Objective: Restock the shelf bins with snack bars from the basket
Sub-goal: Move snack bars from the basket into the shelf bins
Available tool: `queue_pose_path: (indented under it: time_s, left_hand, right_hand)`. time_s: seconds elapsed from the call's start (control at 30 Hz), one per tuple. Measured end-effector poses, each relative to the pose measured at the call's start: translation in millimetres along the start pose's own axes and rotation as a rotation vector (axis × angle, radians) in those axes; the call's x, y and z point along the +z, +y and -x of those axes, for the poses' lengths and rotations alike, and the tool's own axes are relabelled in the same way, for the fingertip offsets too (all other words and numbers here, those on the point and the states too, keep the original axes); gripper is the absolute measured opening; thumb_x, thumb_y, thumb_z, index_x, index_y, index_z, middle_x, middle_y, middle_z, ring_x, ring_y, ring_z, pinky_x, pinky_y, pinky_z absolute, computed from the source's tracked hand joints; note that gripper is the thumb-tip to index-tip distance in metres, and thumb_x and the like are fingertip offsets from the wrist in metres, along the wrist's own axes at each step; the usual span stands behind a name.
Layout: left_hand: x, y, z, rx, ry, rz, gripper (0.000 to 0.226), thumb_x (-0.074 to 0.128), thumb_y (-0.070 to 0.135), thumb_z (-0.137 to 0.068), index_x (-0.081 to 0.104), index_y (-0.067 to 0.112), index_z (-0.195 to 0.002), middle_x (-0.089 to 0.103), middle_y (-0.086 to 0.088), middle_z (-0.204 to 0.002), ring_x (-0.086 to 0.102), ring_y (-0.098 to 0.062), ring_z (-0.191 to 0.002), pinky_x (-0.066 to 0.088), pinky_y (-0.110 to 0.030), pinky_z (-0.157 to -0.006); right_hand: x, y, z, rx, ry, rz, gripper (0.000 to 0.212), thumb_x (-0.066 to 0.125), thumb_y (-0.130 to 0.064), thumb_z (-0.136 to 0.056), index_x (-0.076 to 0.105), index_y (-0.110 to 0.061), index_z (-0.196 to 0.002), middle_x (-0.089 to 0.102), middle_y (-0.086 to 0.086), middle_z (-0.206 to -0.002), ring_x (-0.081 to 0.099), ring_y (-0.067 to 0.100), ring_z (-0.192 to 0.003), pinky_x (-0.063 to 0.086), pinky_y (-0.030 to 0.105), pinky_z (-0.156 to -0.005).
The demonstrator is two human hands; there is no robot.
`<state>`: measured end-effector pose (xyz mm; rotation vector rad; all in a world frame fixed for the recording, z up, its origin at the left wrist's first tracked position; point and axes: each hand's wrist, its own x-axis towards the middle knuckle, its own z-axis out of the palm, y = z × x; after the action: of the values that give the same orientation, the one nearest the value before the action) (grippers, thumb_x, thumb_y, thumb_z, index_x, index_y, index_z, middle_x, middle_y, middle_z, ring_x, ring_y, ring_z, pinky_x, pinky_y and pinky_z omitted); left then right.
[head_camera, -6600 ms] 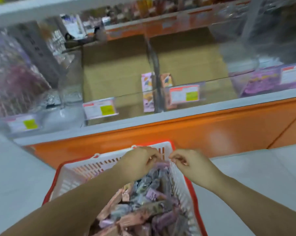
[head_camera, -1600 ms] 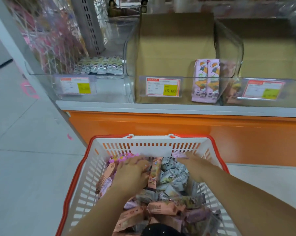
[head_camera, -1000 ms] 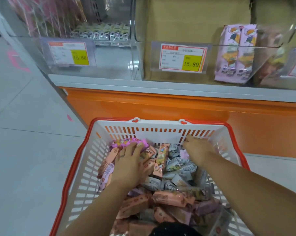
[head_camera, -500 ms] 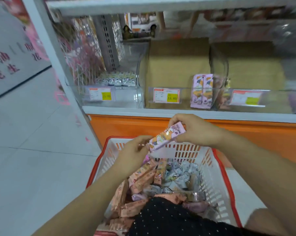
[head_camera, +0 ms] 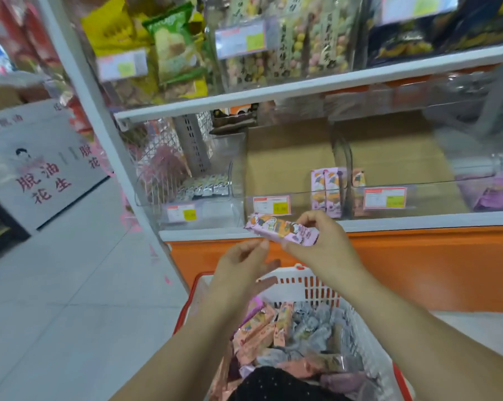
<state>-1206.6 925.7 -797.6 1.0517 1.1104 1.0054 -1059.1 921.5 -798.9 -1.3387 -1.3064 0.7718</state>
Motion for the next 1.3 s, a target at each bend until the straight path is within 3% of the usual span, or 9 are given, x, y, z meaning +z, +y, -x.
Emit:
queue_pose_path:
  time_s: [0.17,0.3,0.43,0.53,0.67,0.9,1.03,1.13,1.3]
  left_hand:
    - [38.5,19.4,-29.5,0.047,-0.022,0.131,0.011,0.057,0.018,-0.094,0.055,0.008,-0.096,0.067,-0.007,-0.089,0.066,-0.018,-0.081,0.053,-0.037,-0.081]
    - [58.7,32.5,-53.0,0.07,-0.078,0.049,0.017,0.061,0.024,-0.092,0.059,0.008,-0.086,0.069,-0.004,-0.08,0.068,-0.019,-0.081,0.055,-0.038,-0.083]
    - [74.9,52.4,-94.1,0.151,0.004,-0.085,0.016,0.061,0.009,-0.09,0.056,0.0,-0.103,0.068,-0.011,-0.084,0.067,-0.02,-0.069,0.057,-0.027,-0.057]
    - [81.2,69.8,-139.3,0.309,0.141,-0.334,0.03,0.064,0.01,-0.088,0.05,-0.001,-0.112,0.069,-0.01,-0.092,0.067,-0.014,-0.068,0.052,-0.019,-0.055]
    - [88.6,76.5,-177.0,0.454,0.216,-0.728,0.03,0.068,0.021,-0.085,0.047,0.011,-0.105,0.062,0.003,-0.091,0.062,-0.015,-0.083,0.046,-0.027,-0.074]
    - [99.4,59.6,-213.8,0.143,0.069,-0.953,0.018,0.065,0.011,-0.088,0.053,0.006,-0.1,0.062,-0.013,-0.08,0.062,-0.025,-0.082,0.052,-0.036,-0.079]
    - [105.2,58.9,-205.4,0.092,-0.099,-1.282,0.009,0.066,0.017,-0.088,0.058,0.014,-0.088,0.061,-0.012,-0.087,0.055,-0.024,-0.078,0.046,-0.029,-0.073]
    - [105.5,59.6,-209.2,0.061,-0.153,-1.546,0.026,0.055,0.023,-0.093,0.061,0.001,-0.079,0.054,-0.011,-0.075,0.048,-0.024,-0.074,0.037,-0.027,-0.063]
    - [102.5,55.6,-219.3,-0.005,-0.117,-1.656,0.044,0.05,0.037,-0.095,0.046,0.013,-0.058,0.049,-0.004,-0.067,0.04,-0.014,-0.057,0.029,-0.026,-0.052]
  right_hand:
    - [-21.5,-6.4,-16.8,-0.092,0.014,-0.03,0.035,0.078,-0.014,-0.075,0.047,-0.028,-0.083,0.059,-0.007,-0.087,0.056,0.003,-0.076,0.04,0.008,-0.06]
    - [-37.2,1.4,-31.7,-0.113,0.081,0.028,0.034,0.076,-0.013,-0.076,0.049,-0.028,-0.089,0.062,-0.012,-0.091,0.059,0.006,-0.086,0.044,0.018,-0.071]
    - [-50.3,17.4,-46.6,-0.116,0.126,0.135,0.033,0.073,-0.018,-0.08,0.056,-0.025,-0.107,0.061,-0.011,-0.106,0.057,0.009,-0.1,0.043,0.016,-0.08]
    - [-63.7,33.5,-62.8,-0.084,0.263,0.449,0.049,0.067,-0.023,-0.085,0.052,-0.019,-0.131,0.043,0.003,-0.144,0.038,0.022,-0.132,0.031,0.034,-0.108]
    - [-67.6,49.5,-68.6,0.015,0.186,0.755,0.059,0.053,-0.02,-0.092,0.03,-0.025,-0.146,0.016,-0.001,-0.158,0.008,0.019,-0.146,0.007,0.044,-0.118]
    - [-63.0,50.0,-72.7,0.023,0.168,0.75,0.058,0.052,-0.026,-0.092,0.029,-0.029,-0.146,0.006,-0.006,-0.159,-0.005,0.017,-0.146,-0.001,0.045,-0.118]
    - [-63.1,50.5,-72.8,0.023,0.173,0.74,0.056,0.053,-0.024,-0.091,0.033,-0.03,-0.143,0.01,-0.006,-0.159,-0.004,0.017,-0.146,-0.003,0.045,-0.118]
    - [-63.5,50.7,-72.7,0.023,0.169,0.743,0.056,0.052,-0.025,-0.092,0.032,-0.032,-0.144,0.011,-0.007,-0.158,-0.005,0.016,-0.146,-0.005,0.045,-0.117]
    - [-63.4,51.7,-72.5,0.01,0.174,0.741,0.056,0.054,-0.026,-0.091,0.033,-0.032,-0.143,0.012,-0.006,-0.158,-0.006,0.017,-0.146,-0.004,0.046,-0.118]
